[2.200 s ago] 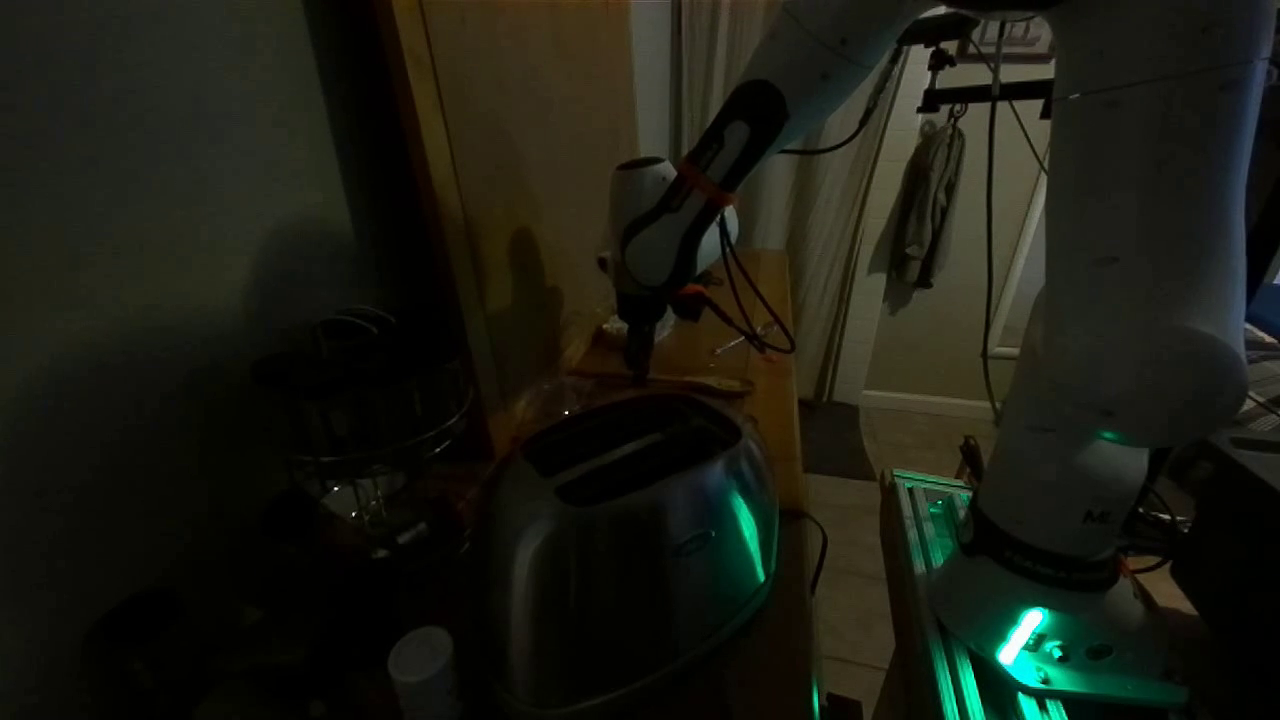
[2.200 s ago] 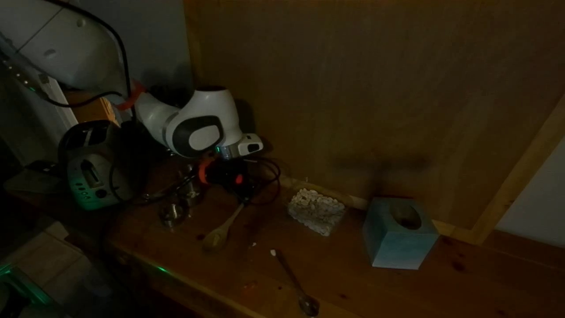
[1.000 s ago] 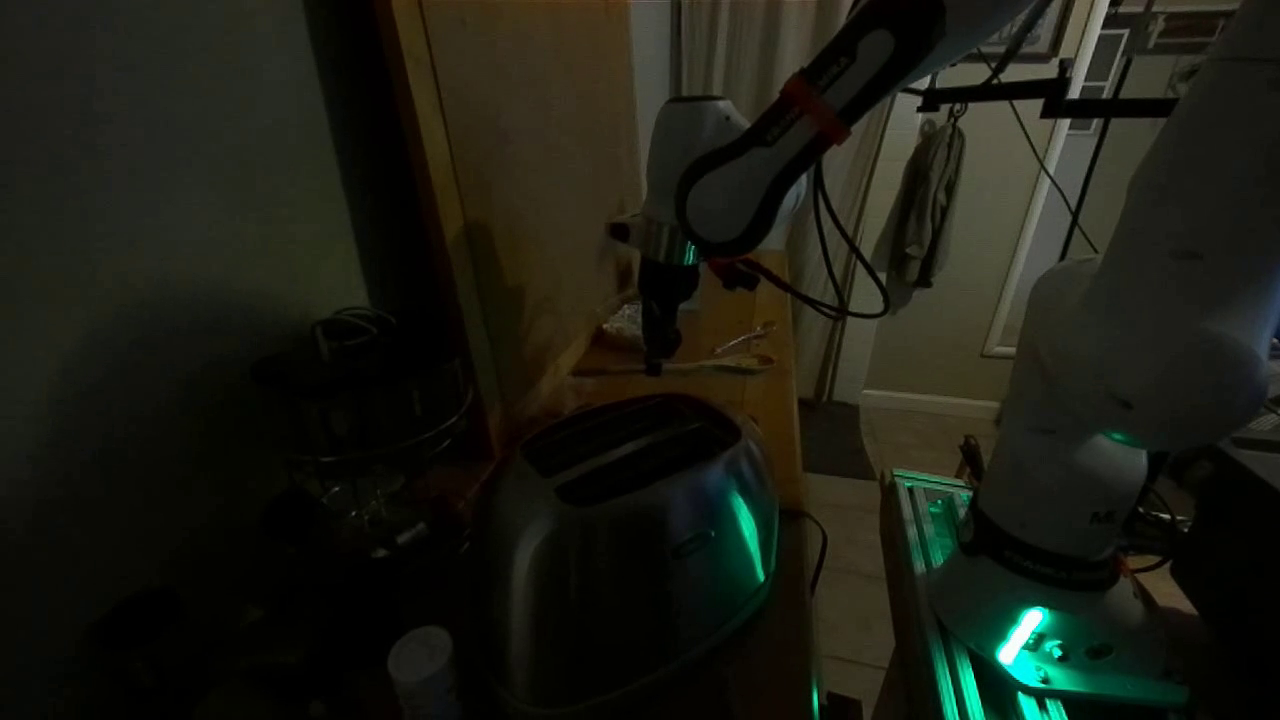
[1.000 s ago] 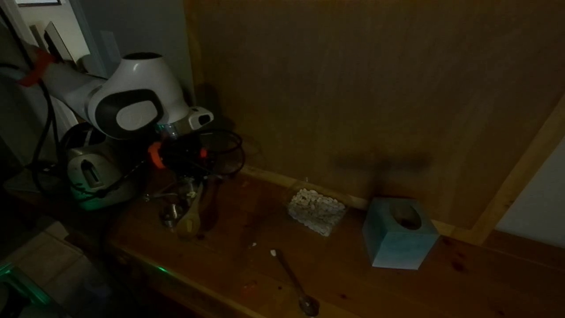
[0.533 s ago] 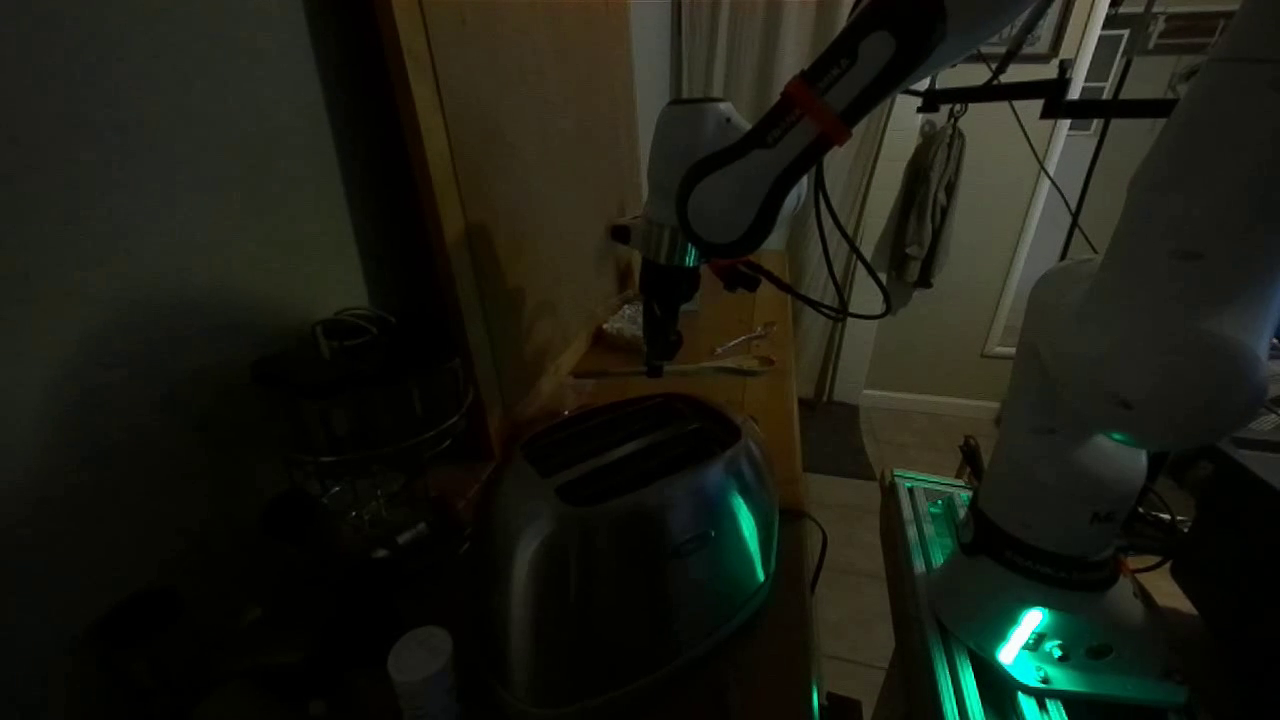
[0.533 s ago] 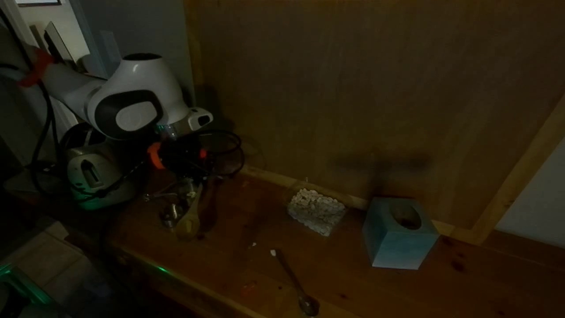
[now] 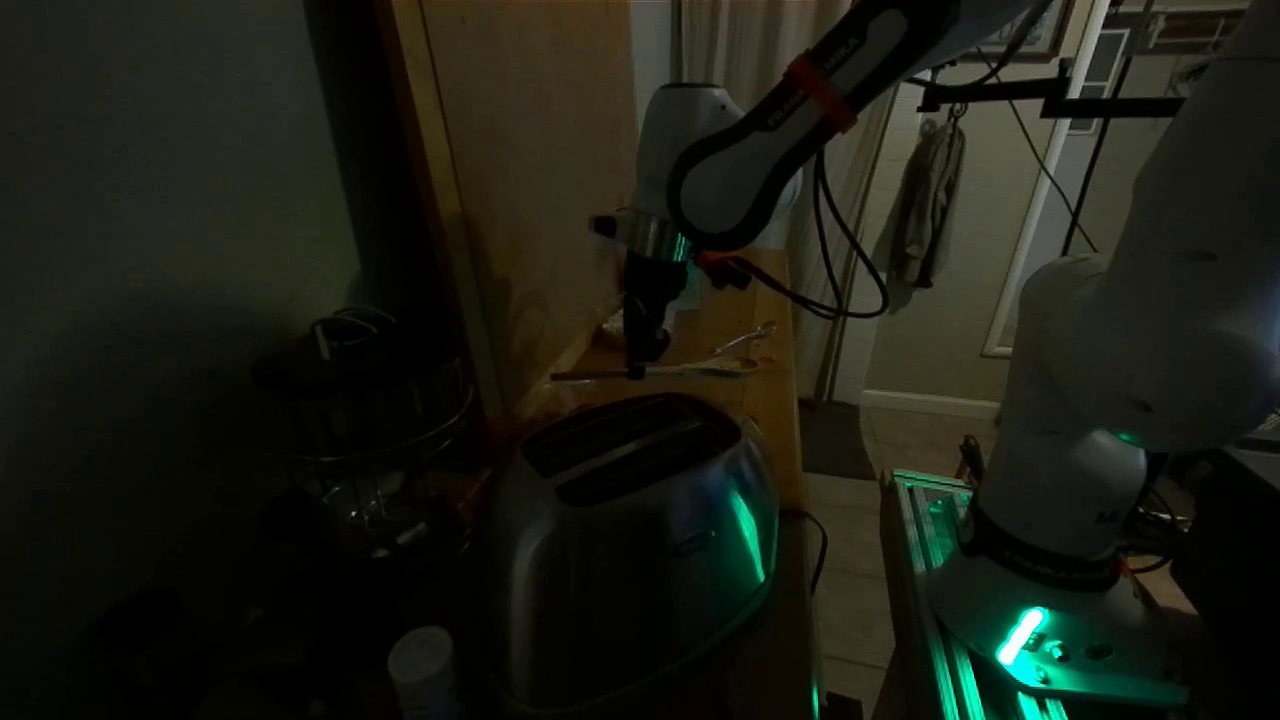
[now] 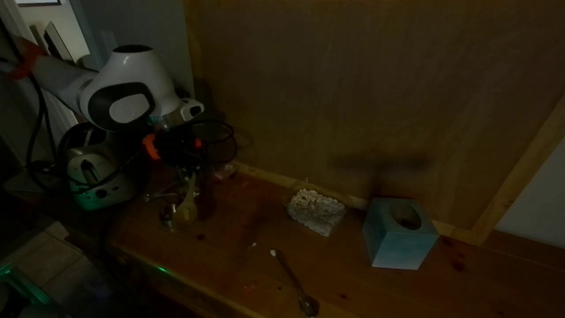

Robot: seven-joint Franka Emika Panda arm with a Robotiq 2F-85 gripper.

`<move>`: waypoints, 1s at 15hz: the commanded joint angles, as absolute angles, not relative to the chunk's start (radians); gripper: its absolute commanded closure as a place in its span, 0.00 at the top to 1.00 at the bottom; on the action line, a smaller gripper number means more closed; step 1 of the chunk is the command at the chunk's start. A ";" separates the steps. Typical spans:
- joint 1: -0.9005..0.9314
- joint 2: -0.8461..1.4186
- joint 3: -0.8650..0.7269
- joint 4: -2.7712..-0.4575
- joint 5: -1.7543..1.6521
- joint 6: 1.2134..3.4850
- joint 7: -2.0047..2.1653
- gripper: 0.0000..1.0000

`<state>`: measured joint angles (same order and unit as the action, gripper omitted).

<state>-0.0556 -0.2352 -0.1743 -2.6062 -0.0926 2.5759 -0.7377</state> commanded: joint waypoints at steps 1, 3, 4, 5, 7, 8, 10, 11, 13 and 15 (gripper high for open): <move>-0.006 -0.280 -0.191 -2.606 -0.005 2.560 -0.826 0.06; 0.028 -0.292 -0.201 -2.608 0.057 2.569 -0.889 0.06; 0.046 -0.298 -0.208 -2.609 0.091 2.577 -0.927 0.06; 0.064 -0.303 -0.215 -2.608 0.128 2.576 -0.965 0.06; 0.094 -0.310 -0.229 -2.604 0.199 2.584 -1.037 0.06; 0.105 -0.309 -0.234 -2.602 0.229 2.598 -1.067 0.06; 0.131 -0.312 -0.253 -2.600 0.303 2.622 -1.134 0.06; 0.140 -0.313 -0.259 -2.600 0.332 2.628 -1.163 0.06; 0.159 -0.313 -0.274 -2.598 0.394 2.641 -1.230 0.06; 0.178 -0.313 -0.287 -2.598 0.459 2.644 -1.298 0.06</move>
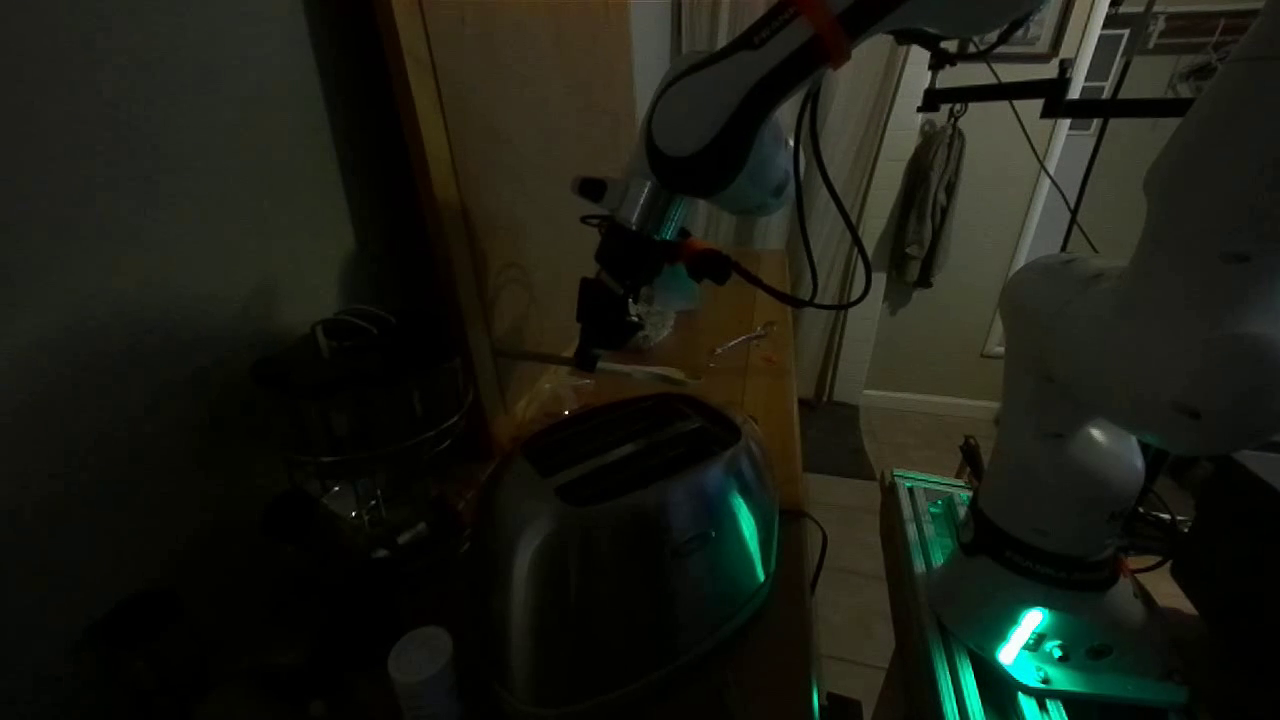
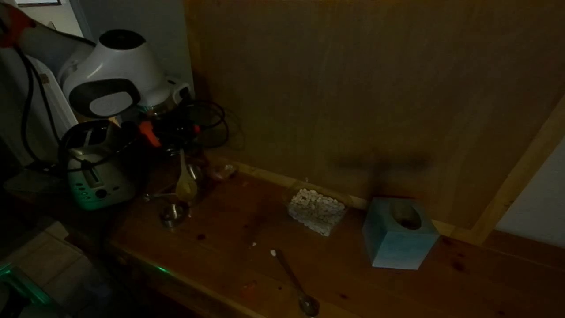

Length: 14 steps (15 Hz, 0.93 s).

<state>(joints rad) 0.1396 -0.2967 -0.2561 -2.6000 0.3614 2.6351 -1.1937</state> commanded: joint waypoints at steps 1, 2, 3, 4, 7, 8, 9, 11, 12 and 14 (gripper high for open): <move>0.184 -0.312 -0.291 -2.599 0.489 2.645 -1.327 0.06; 0.192 -0.312 -0.296 -2.598 0.527 2.641 -1.356 0.06; 0.196 -0.311 -0.298 -2.597 0.559 2.638 -1.380 0.06; 0.199 -0.309 -0.300 -2.596 0.590 2.636 -1.407 0.06; 0.221 -0.311 -0.318 -2.596 0.668 2.641 -1.471 0.06; 0.224 -0.314 -0.320 -2.597 0.691 2.640 -1.490 0.06; 0.229 -0.313 -0.325 -2.595 0.711 2.641 -1.506 0.06; 0.241 -0.314 -0.335 -2.596 0.750 2.646 -1.547 0.06; 0.247 -0.310 -0.339 -2.593 0.768 2.649 -1.567 0.06; 0.264 -0.314 -0.350 -2.593 0.822 2.650 -1.618 0.06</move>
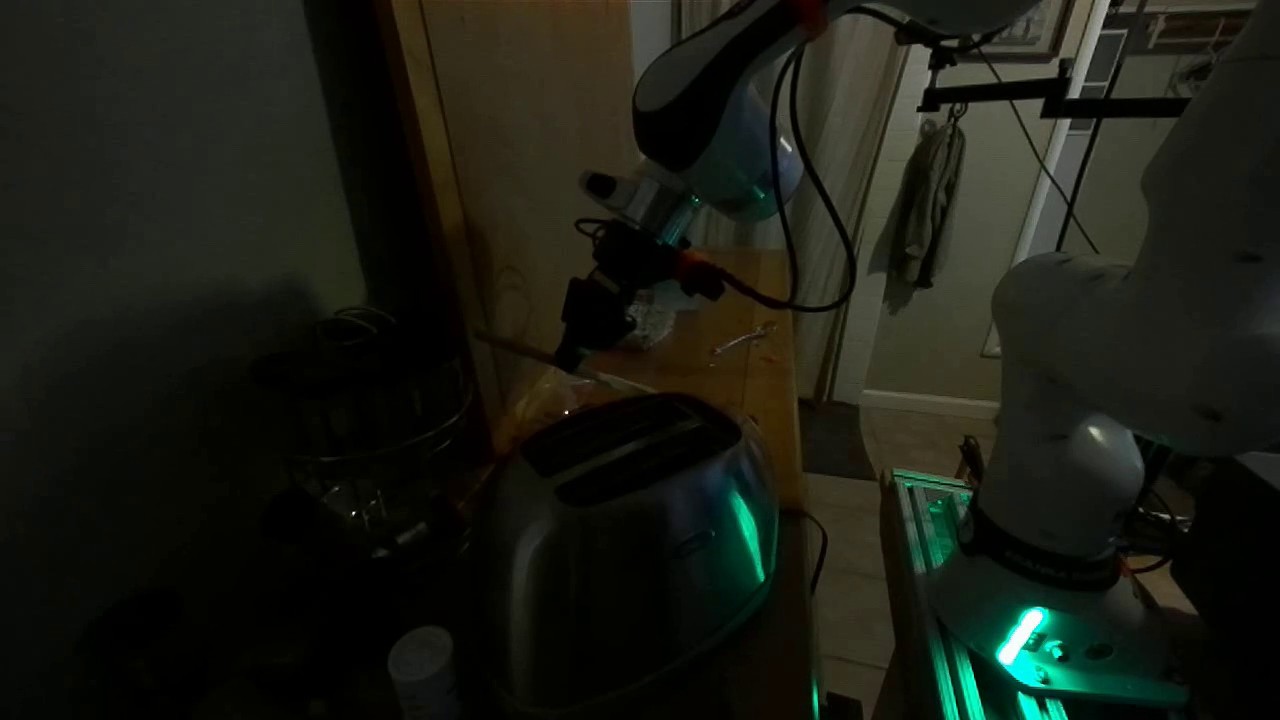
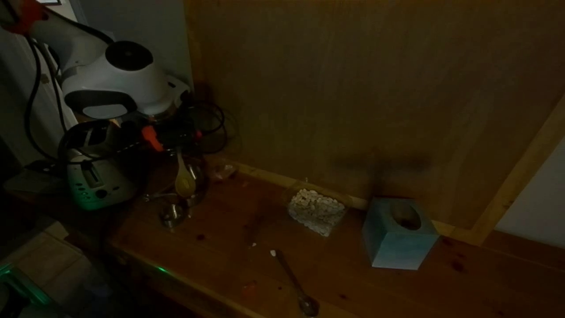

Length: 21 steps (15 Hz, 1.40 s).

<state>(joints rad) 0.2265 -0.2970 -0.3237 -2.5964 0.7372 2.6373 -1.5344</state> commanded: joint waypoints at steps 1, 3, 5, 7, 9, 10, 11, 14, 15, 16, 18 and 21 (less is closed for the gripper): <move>0.271 -0.313 -0.356 -2.590 0.847 2.645 -1.641 0.06; 0.282 -0.308 -0.361 -2.584 0.892 2.646 -1.680 0.06; 0.289 -0.305 -0.368 -2.579 0.929 2.643 -1.714 0.06; 0.291 -0.301 -0.372 -2.579 0.959 2.652 -1.744 0.06; 0.292 -0.297 -0.381 -2.576 0.994 2.653 -1.777 0.06; 0.292 -0.292 -0.384 -2.573 1.013 2.656 -1.793 0.06; 0.294 -0.290 -0.388 -2.574 1.032 2.661 -1.811 0.06; 0.292 -0.285 -0.396 -2.574 1.071 2.636 -1.834 0.06; 0.290 -0.281 -0.395 -2.573 1.072 2.639 -1.832 0.06; 0.288 -0.281 -0.396 -2.574 1.068 2.627 -1.820 0.06; 0.284 -0.277 -0.390 -2.575 1.063 2.639 -1.804 0.06; 0.285 -0.283 -0.401 -2.574 1.079 2.624 -1.818 0.06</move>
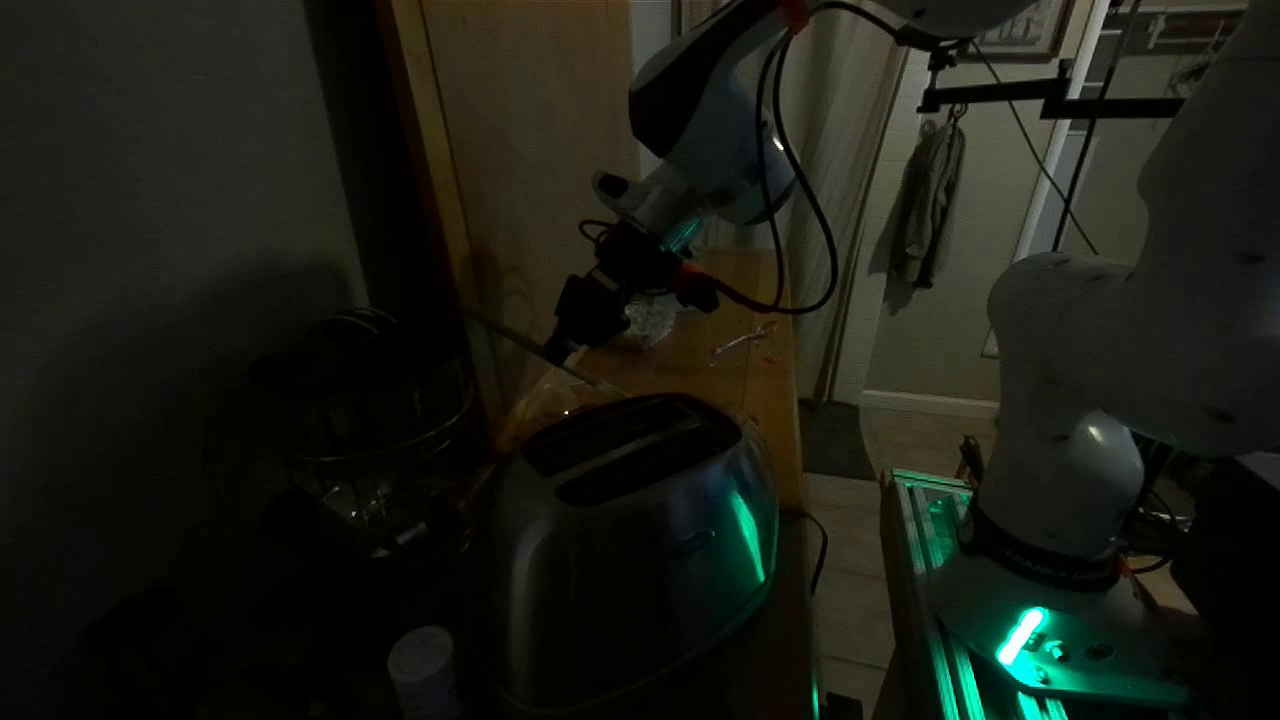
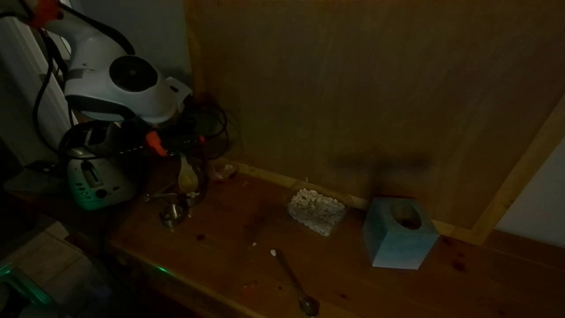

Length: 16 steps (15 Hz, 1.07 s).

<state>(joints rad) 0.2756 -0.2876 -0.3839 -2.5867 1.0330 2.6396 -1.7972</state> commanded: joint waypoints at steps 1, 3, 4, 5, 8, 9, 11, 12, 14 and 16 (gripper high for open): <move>0.286 -0.284 -0.406 -2.574 1.091 2.622 -1.827 0.06; 0.286 -0.287 -0.416 -2.575 1.117 2.608 -1.834 0.06; 0.286 -0.286 -0.419 -2.575 1.126 2.608 -1.836 0.06; 0.287 -0.286 -0.424 -2.576 1.139 2.604 -1.842 0.06; 0.292 -0.285 -0.433 -2.574 1.184 2.617 -1.876 0.06; 0.294 -0.284 -0.435 -2.572 1.203 2.618 -1.890 0.06; 0.296 -0.282 -0.436 -2.572 1.238 2.619 -1.925 0.06; 0.297 -0.280 -0.436 -2.572 1.256 2.624 -1.942 0.06; 0.298 -0.280 -0.435 -2.572 1.299 2.633 -1.984 0.06; 0.295 -0.277 -0.433 -2.571 1.325 2.633 -2.012 0.06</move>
<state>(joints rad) 0.2794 -0.2877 -0.4225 -2.5864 1.2562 2.6209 -1.9429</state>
